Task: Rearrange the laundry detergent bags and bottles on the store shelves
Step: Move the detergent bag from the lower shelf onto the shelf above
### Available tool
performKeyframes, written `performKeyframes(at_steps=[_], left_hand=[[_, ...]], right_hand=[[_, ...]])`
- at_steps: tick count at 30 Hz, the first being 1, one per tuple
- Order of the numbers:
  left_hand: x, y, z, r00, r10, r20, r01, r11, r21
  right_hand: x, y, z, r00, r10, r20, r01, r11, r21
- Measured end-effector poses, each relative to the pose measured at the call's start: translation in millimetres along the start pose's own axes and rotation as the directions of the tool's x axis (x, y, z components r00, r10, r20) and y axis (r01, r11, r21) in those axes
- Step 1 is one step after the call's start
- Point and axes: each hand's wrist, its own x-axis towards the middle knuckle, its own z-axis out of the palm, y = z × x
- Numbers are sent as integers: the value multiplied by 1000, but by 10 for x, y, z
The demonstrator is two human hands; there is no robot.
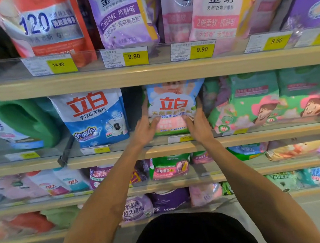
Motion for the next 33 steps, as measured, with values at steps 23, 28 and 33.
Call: performKeyframes(at_steps=[23,28,33], left_hand=[[-2,91,-162,967,-202,154,197,979,43],[-60,157,-244,957,-230,177,231,973,15],[-175,209,-356,936,-279,215,288,958,-8]], right_hand=[[-37,-174,-246,976,136,168,-113,984,-140],[-56,-285,-361,966,174,190,-154,982,-113],[-189,-430,-543,942,247,227,-207,961,-184]])
